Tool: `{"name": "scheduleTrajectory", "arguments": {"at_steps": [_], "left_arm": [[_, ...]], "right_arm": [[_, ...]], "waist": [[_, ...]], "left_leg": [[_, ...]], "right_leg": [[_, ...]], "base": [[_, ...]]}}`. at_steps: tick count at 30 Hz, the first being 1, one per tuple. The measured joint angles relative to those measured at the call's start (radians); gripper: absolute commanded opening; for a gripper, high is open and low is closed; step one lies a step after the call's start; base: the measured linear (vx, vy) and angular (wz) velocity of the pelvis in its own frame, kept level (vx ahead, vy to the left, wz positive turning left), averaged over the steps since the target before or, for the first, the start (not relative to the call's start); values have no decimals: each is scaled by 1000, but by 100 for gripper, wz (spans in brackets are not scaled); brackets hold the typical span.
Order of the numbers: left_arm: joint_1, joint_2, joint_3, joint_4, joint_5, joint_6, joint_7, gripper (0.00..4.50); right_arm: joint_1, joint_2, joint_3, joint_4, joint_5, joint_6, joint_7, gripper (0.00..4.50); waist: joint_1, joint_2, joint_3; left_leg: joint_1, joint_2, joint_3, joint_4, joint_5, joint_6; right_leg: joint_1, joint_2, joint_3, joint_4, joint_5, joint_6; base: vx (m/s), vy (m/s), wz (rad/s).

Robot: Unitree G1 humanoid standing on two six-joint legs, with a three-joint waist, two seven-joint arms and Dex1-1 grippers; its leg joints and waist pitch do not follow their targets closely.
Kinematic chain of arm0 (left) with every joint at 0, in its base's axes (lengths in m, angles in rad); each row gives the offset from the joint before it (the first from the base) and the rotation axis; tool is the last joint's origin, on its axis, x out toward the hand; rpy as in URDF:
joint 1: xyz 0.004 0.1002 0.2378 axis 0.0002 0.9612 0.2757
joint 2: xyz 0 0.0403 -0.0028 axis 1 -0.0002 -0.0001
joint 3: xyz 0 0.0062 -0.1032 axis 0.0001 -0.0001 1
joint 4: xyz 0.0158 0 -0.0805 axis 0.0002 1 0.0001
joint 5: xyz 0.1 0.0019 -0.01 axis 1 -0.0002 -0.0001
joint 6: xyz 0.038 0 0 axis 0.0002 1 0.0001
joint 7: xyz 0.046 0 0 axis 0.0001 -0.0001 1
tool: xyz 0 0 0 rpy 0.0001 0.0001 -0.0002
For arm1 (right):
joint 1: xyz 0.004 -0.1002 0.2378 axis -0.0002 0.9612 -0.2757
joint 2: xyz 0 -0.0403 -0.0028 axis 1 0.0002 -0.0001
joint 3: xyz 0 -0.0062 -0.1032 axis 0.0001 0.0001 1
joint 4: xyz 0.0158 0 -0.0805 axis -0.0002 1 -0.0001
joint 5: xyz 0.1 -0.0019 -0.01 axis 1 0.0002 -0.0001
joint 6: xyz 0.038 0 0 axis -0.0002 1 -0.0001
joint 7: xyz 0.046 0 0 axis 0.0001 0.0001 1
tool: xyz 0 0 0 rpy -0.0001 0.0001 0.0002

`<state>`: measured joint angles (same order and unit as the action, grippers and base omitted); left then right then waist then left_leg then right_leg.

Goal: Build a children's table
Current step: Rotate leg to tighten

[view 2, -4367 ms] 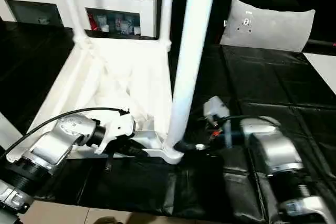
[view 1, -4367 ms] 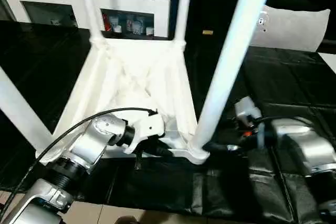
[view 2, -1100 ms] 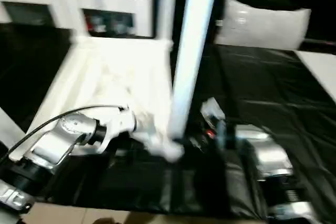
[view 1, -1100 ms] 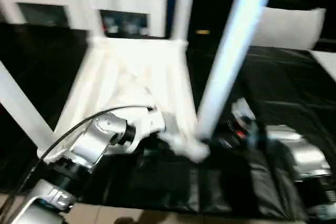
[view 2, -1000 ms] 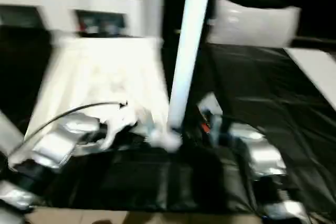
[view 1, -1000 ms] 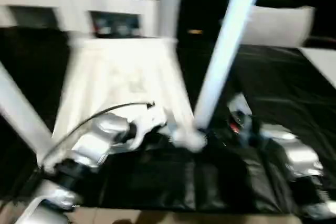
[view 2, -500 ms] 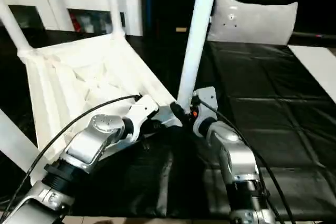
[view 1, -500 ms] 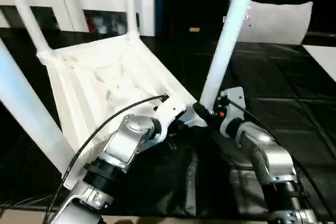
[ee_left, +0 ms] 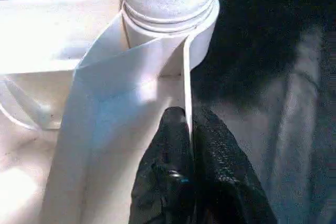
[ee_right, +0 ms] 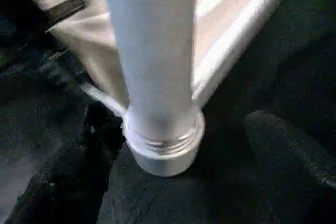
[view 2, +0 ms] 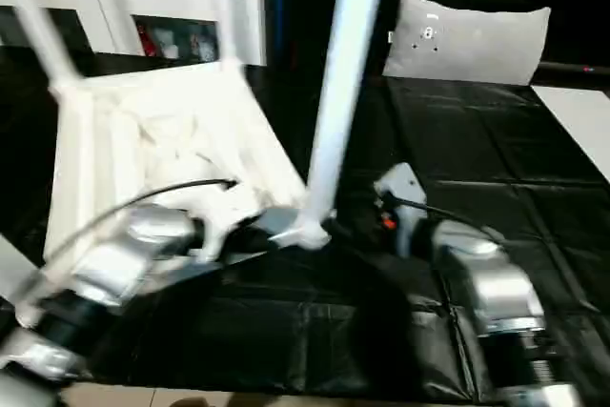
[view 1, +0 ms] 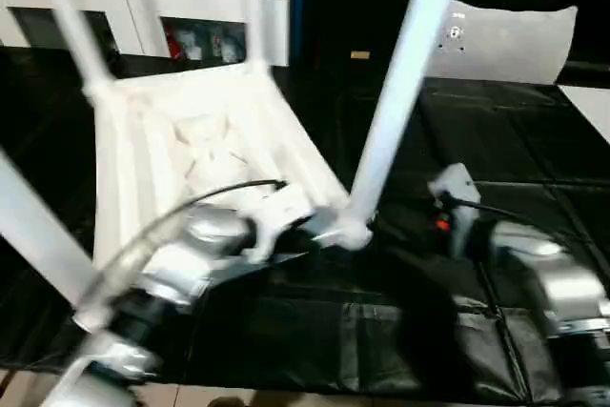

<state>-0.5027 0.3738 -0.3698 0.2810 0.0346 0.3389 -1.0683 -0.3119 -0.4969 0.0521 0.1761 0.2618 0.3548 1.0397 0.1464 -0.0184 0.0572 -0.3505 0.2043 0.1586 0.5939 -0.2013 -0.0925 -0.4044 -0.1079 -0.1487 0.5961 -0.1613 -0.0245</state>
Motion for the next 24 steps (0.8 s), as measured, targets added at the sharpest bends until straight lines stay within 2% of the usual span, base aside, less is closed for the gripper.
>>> {"name": "scheduleTrajectory", "arguments": {"at_steps": [3,7,14,24], "left_arm": [[0,43,-22,0,-14,-58,-93,0],[-1,77,-37,0,-29,-88,-174,0],[-6,77,-74,0,-32,-122,-229,0],[-7,78,-80,0,-32,-135,-238,0]], "right_arm": [[0,-72,26,11,23,-35,145,405],[-2,-86,39,38,36,-52,234,367],[-28,-39,92,78,58,-53,303,302],[-35,-24,109,110,73,-52,344,215]], "waist": [[12,0,0],[22,-2,0],[25,-5,0],[24,-13,-1]], "left_leg": [[1,0,1,2,0,1],[1,1,4,2,0,1],[1,2,7,6,0,0],[1,2,7,6,0,0]], "right_leg": [[0,0,0,0,0,0],[0,0,0,1,1,-1],[1,-1,1,4,0,-1],[1,-1,2,5,0,0]], "base": [[0,0,0],[0,0,0],[0,0,0],[0,0,0]]}}
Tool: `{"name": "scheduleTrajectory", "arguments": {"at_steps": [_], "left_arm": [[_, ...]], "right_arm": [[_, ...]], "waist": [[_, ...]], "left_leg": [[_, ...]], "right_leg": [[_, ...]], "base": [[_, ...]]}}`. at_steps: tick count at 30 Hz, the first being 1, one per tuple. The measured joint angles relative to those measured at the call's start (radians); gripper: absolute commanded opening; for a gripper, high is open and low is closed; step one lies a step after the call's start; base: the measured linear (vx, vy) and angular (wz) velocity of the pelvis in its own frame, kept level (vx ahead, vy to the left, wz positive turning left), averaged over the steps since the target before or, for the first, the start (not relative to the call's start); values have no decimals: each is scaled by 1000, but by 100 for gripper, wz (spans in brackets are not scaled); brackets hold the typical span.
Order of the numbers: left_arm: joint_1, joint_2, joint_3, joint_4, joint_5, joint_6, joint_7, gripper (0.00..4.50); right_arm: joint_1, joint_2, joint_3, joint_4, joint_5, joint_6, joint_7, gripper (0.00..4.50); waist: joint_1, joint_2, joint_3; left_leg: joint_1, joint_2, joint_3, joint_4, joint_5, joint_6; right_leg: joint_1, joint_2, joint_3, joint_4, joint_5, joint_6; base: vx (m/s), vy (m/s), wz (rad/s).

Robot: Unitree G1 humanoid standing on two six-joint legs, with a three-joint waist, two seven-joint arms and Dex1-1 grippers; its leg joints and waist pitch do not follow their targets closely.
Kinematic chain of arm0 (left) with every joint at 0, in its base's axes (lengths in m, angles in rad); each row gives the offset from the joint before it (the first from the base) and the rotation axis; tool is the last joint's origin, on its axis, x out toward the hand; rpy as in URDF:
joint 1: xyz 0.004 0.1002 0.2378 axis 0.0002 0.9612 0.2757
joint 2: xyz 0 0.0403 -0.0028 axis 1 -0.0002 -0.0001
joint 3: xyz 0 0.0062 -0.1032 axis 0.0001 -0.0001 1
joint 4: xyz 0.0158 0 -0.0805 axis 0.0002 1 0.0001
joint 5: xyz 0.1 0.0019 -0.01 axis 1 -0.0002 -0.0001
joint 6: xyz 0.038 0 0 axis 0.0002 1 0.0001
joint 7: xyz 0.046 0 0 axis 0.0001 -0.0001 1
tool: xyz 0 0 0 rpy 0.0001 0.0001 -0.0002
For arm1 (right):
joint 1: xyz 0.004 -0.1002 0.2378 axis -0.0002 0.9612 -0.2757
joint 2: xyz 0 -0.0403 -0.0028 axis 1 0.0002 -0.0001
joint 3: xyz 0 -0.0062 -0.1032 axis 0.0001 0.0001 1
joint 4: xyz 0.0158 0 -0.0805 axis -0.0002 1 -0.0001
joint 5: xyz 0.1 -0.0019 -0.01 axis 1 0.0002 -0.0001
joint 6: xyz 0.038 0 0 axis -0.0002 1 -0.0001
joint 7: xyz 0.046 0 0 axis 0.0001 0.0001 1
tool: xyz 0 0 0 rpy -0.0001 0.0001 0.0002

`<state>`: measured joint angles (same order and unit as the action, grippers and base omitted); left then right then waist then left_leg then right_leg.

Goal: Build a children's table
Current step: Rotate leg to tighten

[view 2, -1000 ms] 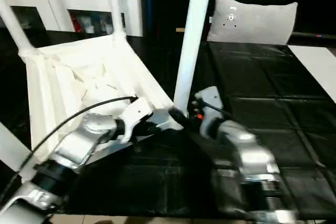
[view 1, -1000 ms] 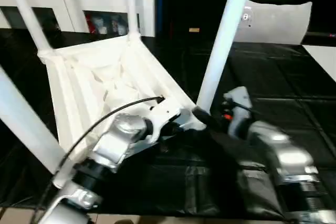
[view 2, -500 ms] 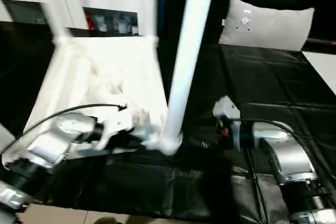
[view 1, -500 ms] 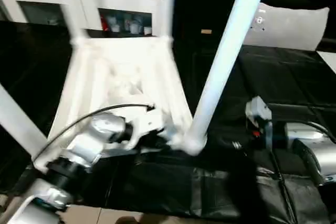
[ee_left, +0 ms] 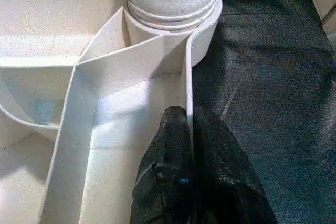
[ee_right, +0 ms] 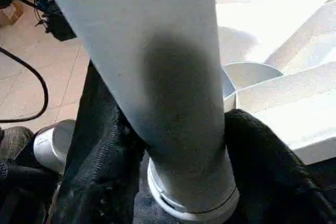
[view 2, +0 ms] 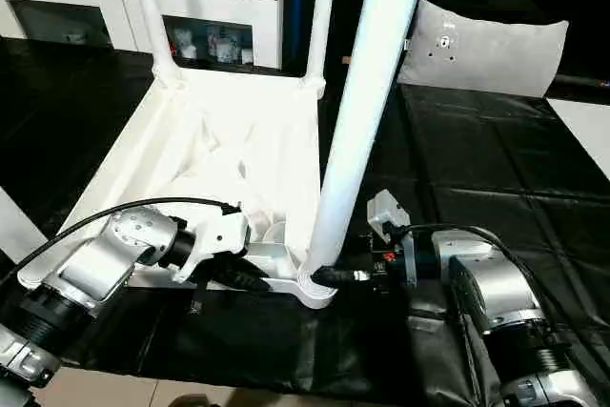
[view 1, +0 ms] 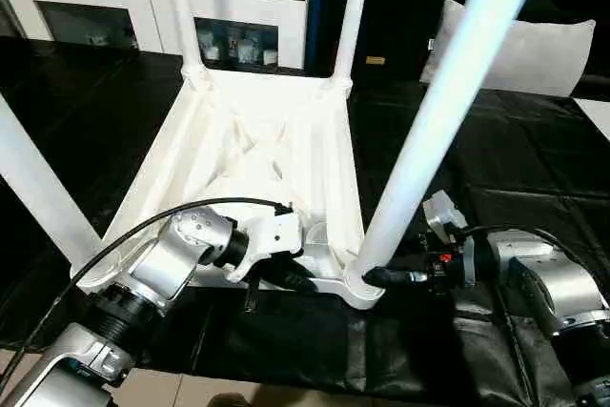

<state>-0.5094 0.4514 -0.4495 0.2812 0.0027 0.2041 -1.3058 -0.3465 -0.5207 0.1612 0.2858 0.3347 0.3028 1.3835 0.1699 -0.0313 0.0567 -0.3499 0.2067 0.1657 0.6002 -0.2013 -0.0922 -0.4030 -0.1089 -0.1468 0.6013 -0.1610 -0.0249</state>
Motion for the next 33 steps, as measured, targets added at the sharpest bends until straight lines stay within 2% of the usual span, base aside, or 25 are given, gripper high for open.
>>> {"name": "scheduleTrajectory", "arguments": {"at_steps": [5,9,10,14,16,18,20,22,23,25,27,29,32,33], "left_arm": [[0,-7,4,1,-6,18,7,0],[1,-29,33,1,-4,100,83,0],[3,-42,45,1,1,125,117,0],[2,-138,96,3,34,247,305,0],[1,-177,106,3,36,287,367,0],[-12,-248,140,25,63,337,491,0],[-20,-288,148,32,74,359,558,0],[-22,-318,150,32,82,374,600,0],[-23,-321,150,32,82,377,603,0],[-24,-320,147,28,82,377,603,0],[-21,-318,133,15,82,374,592,0],[-12,-311,123,1,81,367,580,0],[-10,-302,121,-3,79,362,566,0],[-9,-299,120,-3,79,358,561,0]], "right_arm": [[16,17,-13,-4,8,2,-24,202],[31,68,-47,-9,2,12,-147,200],[29,88,-60,-7,-10,16,-202,199],[-9,203,-116,-3,-65,87,-500,195],[-15,242,-133,-1,-72,102,-595,195],[-72,317,-169,57,-87,115,-754,194],[-103,335,-172,86,-97,113,-822,194],[-104,344,-172,97,-115,79,-856,194],[-104,344,-173,100,-116,71,-858,228],[-95,345,-171,94,-125,51,-856,263],[-74,343,-170,88,-137,44,-857,265],[-47,339,-168,67,-135,46,-848,296],[-40,310,-150,45,-131,46,-801,311],[-39,302,-145,40,-130,42,-777,334]], "waist": [[-1,-2,-1],[-10,-2,-1],[-18,-3,-2],[-74,-6,-3],[-84,-6,-3],[-94,-5,-4],[-94,-5,-4],[-87,-4,-4],[-84,-4,-5],[-78,-3,-5],[-68,-1,-6],[-57,1,-7],[-56,4,-9],[-56,4,-9]], "left_leg": [[1,0,0,0,0,0],[2,0,-1,0,1,-2],[2,0,-1,1,2,-3],[4,1,-3,1,3,-5],[4,1,-4,1,3,-5],[4,1,-4,1,3,-5],[2,1,-5,0,3,-5],[1,0,-5,0,2,-3],[1,0,-5,-1,1,-2],[1,0,-4,-3,0,-1],[0,0,-4,-7,0,-1],[0,0,-3,-10,0,-1],[1,0,0,-10,0,0],[1,0,0,-10,0,0]], "right_leg": [[0,0,0,1,0,0],[0,0,0,1,1,-1],[1,0,0,1,1,-1],[0,0,-3,-2,1,-1],[0,0,-4,-5,1,-1],[0,0,-4,-5,1,0],[-1,0,-5,-6,1,0],[0,0,-3,-6,1,0],[0,0,-3,-6,1,0],[-1,0,-3,-5,2,-1],[-2,0,-3,-5,1,-1],[-3,1,-3,-5,1,-4],[-3,1,-3,-4,0,-5],[-3,1,-3,-4,0,-5]], "base": [[0,0,0],[0,0,0],[0,0,0],[0,0,0],[0,0,0],[0,0,0],[0,0,0],[0,0,0],[0,0,0],[0,0,0],[0,0,0],[0,0,0],[0,0,0],[0,0,0]]}}
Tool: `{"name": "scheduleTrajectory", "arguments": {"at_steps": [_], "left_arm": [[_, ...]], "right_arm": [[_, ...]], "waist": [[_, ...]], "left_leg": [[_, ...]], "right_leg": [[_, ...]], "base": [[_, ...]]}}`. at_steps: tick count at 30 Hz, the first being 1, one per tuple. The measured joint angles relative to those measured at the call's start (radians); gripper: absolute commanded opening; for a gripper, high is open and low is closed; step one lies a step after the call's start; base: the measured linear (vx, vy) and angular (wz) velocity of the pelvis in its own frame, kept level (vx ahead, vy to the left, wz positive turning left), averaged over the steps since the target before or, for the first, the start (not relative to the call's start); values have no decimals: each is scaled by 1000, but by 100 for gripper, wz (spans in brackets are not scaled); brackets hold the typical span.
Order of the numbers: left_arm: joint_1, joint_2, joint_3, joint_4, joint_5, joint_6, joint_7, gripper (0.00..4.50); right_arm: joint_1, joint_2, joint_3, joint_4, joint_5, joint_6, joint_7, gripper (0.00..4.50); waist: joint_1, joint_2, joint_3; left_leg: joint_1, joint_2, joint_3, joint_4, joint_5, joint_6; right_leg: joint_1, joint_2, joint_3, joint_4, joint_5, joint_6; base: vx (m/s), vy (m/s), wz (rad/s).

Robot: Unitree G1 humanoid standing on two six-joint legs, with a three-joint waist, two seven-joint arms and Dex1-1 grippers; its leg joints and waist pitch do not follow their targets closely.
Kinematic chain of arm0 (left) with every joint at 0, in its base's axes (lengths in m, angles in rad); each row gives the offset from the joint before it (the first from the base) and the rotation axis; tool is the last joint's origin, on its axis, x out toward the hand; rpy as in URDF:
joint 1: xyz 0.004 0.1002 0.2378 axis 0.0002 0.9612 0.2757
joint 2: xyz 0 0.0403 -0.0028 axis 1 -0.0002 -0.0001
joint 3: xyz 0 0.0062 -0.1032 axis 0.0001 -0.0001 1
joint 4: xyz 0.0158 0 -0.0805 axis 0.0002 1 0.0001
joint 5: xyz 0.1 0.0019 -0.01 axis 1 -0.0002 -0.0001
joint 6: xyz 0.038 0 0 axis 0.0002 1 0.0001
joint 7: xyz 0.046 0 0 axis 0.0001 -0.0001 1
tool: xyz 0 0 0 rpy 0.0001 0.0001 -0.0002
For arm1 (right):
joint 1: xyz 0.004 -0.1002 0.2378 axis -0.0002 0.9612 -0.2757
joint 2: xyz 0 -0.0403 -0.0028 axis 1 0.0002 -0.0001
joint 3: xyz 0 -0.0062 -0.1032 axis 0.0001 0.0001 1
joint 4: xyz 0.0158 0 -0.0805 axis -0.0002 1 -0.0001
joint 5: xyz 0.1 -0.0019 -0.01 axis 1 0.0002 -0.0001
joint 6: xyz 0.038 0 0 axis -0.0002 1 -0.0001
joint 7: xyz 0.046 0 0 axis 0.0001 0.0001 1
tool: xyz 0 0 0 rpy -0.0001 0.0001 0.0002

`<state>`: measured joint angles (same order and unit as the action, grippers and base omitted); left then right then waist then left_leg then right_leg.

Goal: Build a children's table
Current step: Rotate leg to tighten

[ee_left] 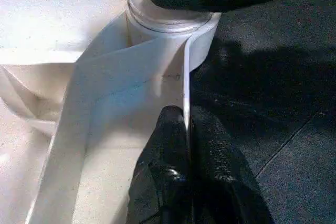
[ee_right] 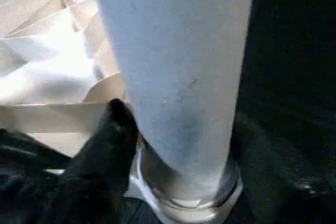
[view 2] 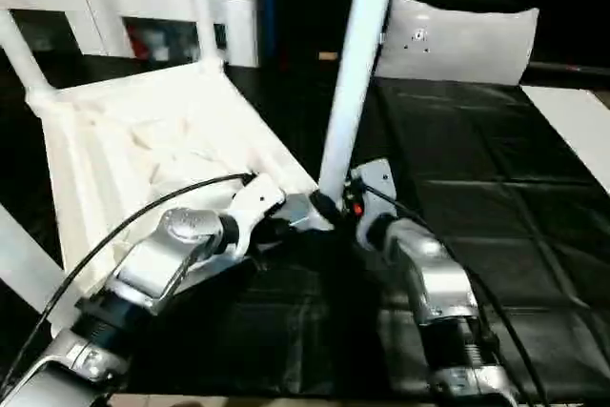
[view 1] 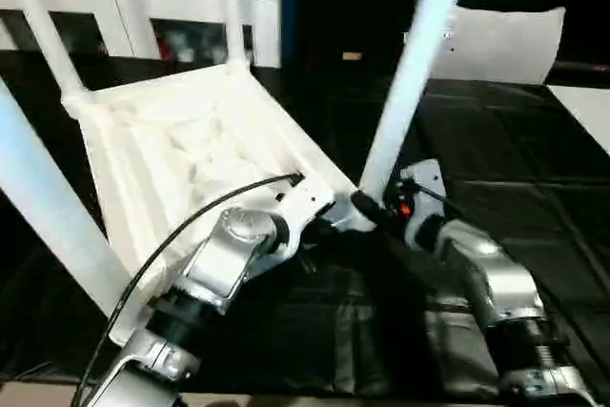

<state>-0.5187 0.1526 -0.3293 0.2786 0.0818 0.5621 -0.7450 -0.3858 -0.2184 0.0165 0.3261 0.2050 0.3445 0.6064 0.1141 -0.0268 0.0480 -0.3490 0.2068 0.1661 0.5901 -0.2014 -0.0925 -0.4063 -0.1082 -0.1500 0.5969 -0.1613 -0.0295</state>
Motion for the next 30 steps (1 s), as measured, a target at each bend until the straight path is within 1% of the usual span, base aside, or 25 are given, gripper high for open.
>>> {"name": "scheduleTrajectory", "arguments": {"at_steps": [1,2,5,6,8,11,15,18,19,20,22,24,25,26,29,30], "left_arm": [[1,6,-2,0,0,-7,-11,0],[3,16,-6,0,-2,-19,-25,0],[4,51,-13,6,-8,-58,-66,0],[4,72,-19,13,-10,-83,-90,0],[6,99,-23,17,-15,-114,-127,0],[7,154,-48,23,-24,-187,-213,0],[7,221,-66,30,-36,-281,-327,0],[7,270,-81,30,-53,-333,-422,0],[7,278,-84,31,-53,-347,-442,0],[6,286,-91,31,-56,-359,-466,0],[4,291,-101,31,-59,-376,-494,0],[3,294,-112,31,-67,-388,-522,0],[3,294,-115,31,-67,-391,-529,0],[3,295,-119,31,-68,-395,-536,0],[1,296,-126,31,-67,-405,-551,0],[0,295,-127,31,-67,-408,-552,0]], "right_arm": [[2,-15,6,0,4,-5,28,334],[5,-35,13,-1,8,-11,59,348],[10,-69,33,25,3,-86,151,356],[9,-73,38,57,-3,-121,183,379],[11,-84,49,89,-3,-154,227,385],[52,-191,67,41,21,-158,375,385],[72,-263,72,-3,46,-158,512,385],[69,-309,71,-10,79,-157,609,385],[67,-317,71,-11,87,-154,634,369],[66,-323,72,-13,102,-146,663,369],[64,-327,78,-23,117,-127,695,348],[51,-328,94,-35,130,-107,734,332],[45,-328,97,-37,136,-106,741,332],[38,-328,101,-37,139,-105,753,311],[27,-321,117,-23,138,-109,780,300],[19,-310,123,-4,137,-111,785,275]], "waist": [[1,0,0],[2,0,0],[0,0,0],[0,0,0],[1,0,0],[20,0,0],[33,-1,0],[42,-1,0],[44,-1,0],[48,-2,0],[54,-2,0],[56,-3,0],[58,-3,0],[58,-3,0],[57,-7,0],[55,-9,0]], "left_leg": [[0,0,0,0,0,0],[0,0,0,0,0,0],[0,0,0,0,0,-1],[1,0,0,1,0,-1],[0,0,0,1,0,-1],[0,0,0,2,1,-1],[0,1,0,3,1,-1],[0,0,0,3,1,-1],[0,1,0,3,1,-1],[0,0,1,3,1,-1],[0,0,1,3,1,-1],[0,1,1,4,1,-1],[0,1,1,4,1,-1],[0,1,1,4,1,-1],[0,1,1,4,1,-1],[0,1,1,4,1,-1]], "right_leg": [[0,0,0,0,0,0],[0,0,0,0,-1,2],[0,0,0,0,-1,3],[0,0,0,0,-1,3],[0,0,0,0,0,3],[2,0,1,-1,0,4],[2,0,2,-1,0,4],[2,0,2,-1,0,4],[2,0,2,-1,0,4],[2,0,2,-1,0,4],[3,0,2,-1,0,3],[3,0,2,0,0,3],[3,0,2,0,0,3],[3,-1,2,0,0,3],[3,0,2,1,0,3],[3,0,2,1,0,3]], "base": [[0,0,0],[0,0,0],[0,0,0],[0,0,0],[0,0,0],[0,0,0],[0,0,0],[0,0,0],[0,0,0],[0,0,0],[0,0,0],[0,0,0],[0,0,0],[0,0,0],[0,0,0],[0,0,0]]}}
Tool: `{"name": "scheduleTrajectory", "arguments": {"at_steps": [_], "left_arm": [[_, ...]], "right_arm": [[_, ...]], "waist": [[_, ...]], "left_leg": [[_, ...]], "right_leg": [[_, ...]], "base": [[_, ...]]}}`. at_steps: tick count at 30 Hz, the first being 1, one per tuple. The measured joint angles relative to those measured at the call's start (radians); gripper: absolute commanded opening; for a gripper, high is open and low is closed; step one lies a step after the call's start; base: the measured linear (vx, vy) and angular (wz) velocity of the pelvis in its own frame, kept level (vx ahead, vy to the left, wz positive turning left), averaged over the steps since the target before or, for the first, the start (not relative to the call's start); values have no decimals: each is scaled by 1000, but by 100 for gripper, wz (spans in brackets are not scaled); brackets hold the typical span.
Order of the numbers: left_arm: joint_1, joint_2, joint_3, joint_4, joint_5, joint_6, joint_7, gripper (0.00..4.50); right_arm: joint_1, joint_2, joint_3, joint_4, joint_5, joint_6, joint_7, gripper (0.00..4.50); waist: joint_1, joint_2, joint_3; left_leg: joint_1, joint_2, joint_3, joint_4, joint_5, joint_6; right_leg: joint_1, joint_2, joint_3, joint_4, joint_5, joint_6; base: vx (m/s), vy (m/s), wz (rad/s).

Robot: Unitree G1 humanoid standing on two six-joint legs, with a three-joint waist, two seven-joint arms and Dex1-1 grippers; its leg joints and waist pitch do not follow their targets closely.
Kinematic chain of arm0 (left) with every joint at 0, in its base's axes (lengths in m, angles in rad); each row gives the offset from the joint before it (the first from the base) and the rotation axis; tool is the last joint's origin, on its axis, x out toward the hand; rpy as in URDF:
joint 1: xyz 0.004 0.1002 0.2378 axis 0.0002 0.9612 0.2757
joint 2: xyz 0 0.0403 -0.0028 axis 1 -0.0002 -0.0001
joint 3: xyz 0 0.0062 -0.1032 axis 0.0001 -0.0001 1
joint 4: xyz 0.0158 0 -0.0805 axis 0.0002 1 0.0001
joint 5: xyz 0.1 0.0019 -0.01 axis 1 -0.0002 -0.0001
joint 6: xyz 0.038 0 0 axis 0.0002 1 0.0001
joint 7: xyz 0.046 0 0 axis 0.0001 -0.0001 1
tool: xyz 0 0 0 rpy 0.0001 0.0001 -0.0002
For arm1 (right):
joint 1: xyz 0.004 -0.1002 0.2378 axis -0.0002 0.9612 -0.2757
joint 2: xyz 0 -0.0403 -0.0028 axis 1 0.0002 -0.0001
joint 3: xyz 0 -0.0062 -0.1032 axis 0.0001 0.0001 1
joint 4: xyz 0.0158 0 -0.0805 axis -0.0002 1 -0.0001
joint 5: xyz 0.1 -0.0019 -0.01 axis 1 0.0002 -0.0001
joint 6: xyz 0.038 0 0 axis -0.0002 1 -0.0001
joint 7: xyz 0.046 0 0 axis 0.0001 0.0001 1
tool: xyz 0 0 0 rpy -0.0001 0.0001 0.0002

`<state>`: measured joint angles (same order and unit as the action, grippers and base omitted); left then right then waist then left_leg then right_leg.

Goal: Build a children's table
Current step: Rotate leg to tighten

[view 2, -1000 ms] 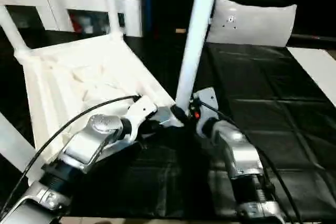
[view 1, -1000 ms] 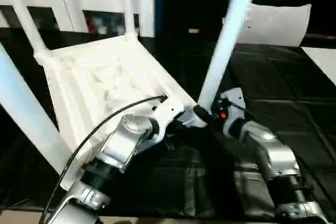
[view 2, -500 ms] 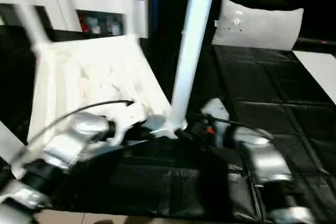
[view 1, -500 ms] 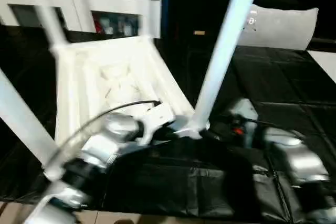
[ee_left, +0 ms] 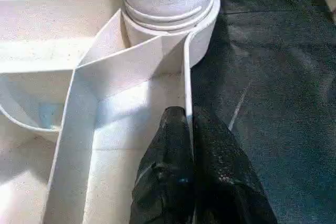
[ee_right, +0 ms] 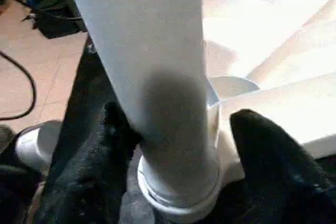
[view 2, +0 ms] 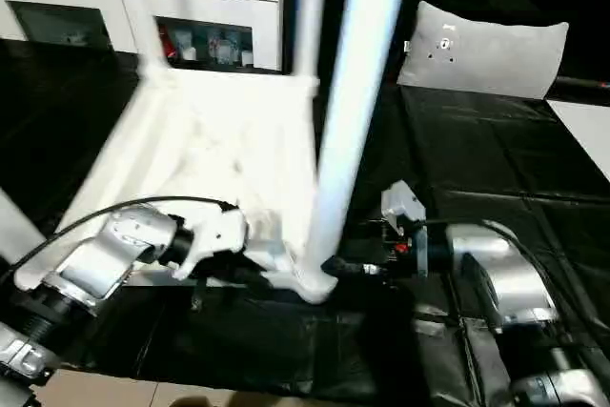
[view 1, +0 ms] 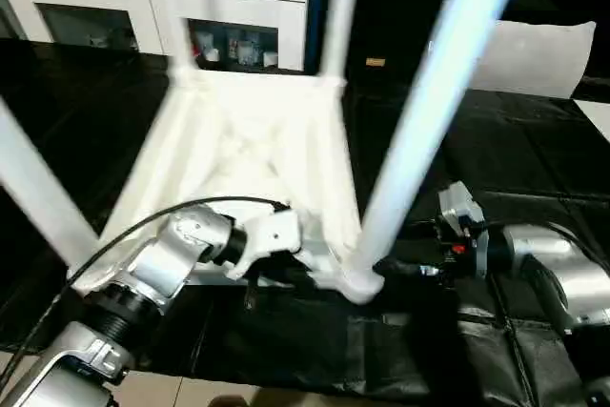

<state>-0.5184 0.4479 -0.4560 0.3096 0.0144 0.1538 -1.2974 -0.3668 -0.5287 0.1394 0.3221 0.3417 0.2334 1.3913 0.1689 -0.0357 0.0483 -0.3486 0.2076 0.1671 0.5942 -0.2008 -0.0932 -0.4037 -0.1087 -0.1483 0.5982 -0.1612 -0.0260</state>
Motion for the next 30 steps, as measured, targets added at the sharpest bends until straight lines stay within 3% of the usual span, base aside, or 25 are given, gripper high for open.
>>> {"name": "scheduleTrajectory", "arguments": {"at_steps": [9,17,19,22,25,29,30], "left_arm": [[-1,5,1,0,0,-2,-4,0],[3,-13,19,-10,-11,75,27,0],[4,-34,44,-9,1,132,98,0],[4,-106,90,-9,30,247,245,0],[3,-167,108,-21,34,338,352,0],[3,-238,141,-32,56,421,476,0],[3,-262,148,-37,62,444,511,0]], "right_arm": [[-19,16,27,12,1,39,20,205],[29,46,-7,-47,13,78,-65,197],[32,91,-31,-58,-3,96,-184,197],[15,187,-71,-74,-62,155,-428,193],[1,250,-91,-95,-108,201,-608,192],[-18,344,-120,-117,-146,258,-821,192],[-17,366,-130,-124,-156,256,-864,245]], "waist": [[-1,-8,1],[-3,-8,1],[-13,-8,1],[-50,-9,2],[-76,-10,2],[-82,-10,2],[-80,-10,2]], "left_leg": [[0,0,0,1,0,0],[1,0,-1,1,1,-1],[2,0,-1,1,2,-3],[6,0,-3,2,3,-5],[7,0,-3,1,3,-5],[6,0,-5,0,3,-5],[5,0,-5,0,3,-5]], "right_leg": [[0,0,0,1,0,0],[0,0,1,2,0,0],[0,0,1,3,0,0],[0,0,1,2,0,0],[1,0,-1,-1,0,0],[1,1,-2,-2,1,0],[1,1,-2,-3,1,0]], "base": [[0,0,0],[0,0,0],[0,0,0],[0,0,0],[0,0,0],[0,0,0],[0,0,0]]}}
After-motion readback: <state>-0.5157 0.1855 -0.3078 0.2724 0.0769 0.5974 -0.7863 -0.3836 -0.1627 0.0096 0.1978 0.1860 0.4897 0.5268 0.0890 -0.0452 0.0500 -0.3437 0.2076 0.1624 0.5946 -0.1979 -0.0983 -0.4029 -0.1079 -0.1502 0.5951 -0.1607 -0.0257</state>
